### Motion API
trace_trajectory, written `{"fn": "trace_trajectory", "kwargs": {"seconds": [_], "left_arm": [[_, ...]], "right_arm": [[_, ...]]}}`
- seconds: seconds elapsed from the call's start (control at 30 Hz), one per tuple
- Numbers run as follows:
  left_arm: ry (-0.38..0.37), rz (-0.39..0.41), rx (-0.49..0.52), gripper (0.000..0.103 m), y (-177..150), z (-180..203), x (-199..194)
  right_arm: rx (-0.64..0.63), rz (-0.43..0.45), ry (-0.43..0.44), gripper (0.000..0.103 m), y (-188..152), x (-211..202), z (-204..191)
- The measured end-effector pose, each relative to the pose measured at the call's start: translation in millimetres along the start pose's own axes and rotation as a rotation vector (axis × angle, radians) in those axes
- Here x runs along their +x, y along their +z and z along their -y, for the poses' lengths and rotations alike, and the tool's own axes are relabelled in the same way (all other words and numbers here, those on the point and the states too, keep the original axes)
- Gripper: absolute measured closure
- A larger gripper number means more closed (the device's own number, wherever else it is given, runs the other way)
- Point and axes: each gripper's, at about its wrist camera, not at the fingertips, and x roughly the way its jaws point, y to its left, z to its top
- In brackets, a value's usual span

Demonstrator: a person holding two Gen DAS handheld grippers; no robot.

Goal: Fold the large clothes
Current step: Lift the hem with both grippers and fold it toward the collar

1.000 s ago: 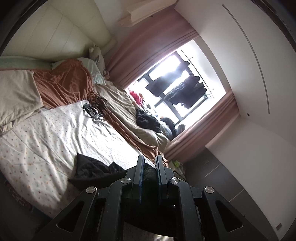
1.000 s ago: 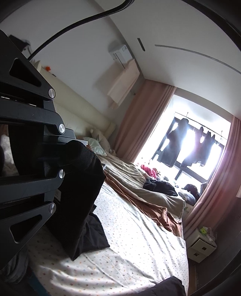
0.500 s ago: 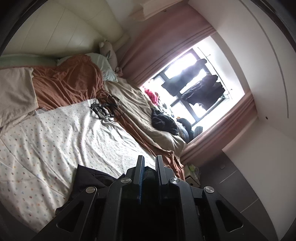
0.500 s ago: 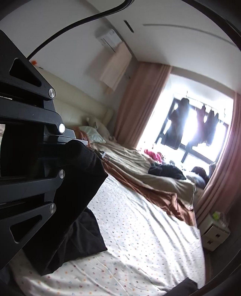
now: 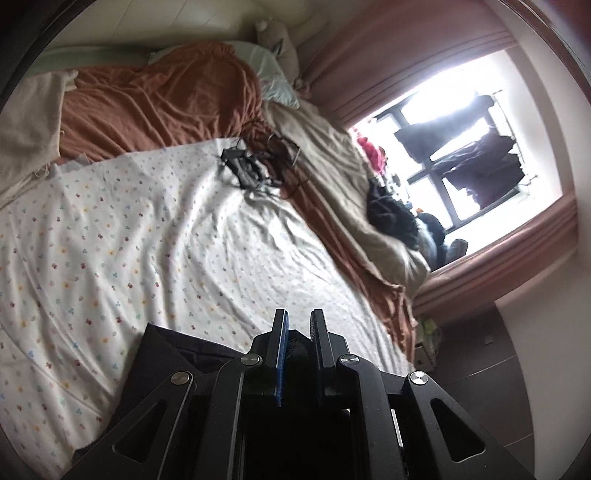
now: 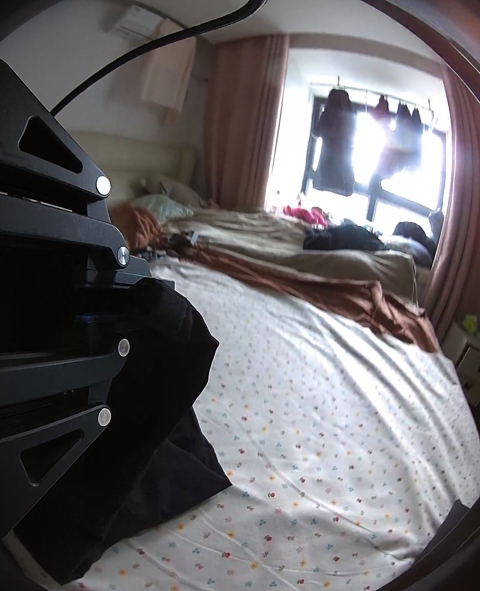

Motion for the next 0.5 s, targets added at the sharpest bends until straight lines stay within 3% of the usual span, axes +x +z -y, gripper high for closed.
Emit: {"fn": "trace_trajectory", "kwargs": {"seconds": [0.13,0.3,0.43,0.5], "left_arm": [[0.08,-0.04,0.008,0.09,-3,-22,38],[0.187,-0.107,0.003,0.09,-14,-59,81],[0.165,-0.127,-0.023,0.088,-14,-71,92],[0.155,-0.125,0.003,0.081,-12,-64,92]], "right_arm": [[-0.033,-0.015,-0.047,0.093,4,29,16],[-0.13,-0.055,-0.194,0.092,0,60,34],[-0.14,-0.079,-0.237,0.087,4,69,40],[-0.141,-0.073,-0.246,0.074,8,67,41]]}}
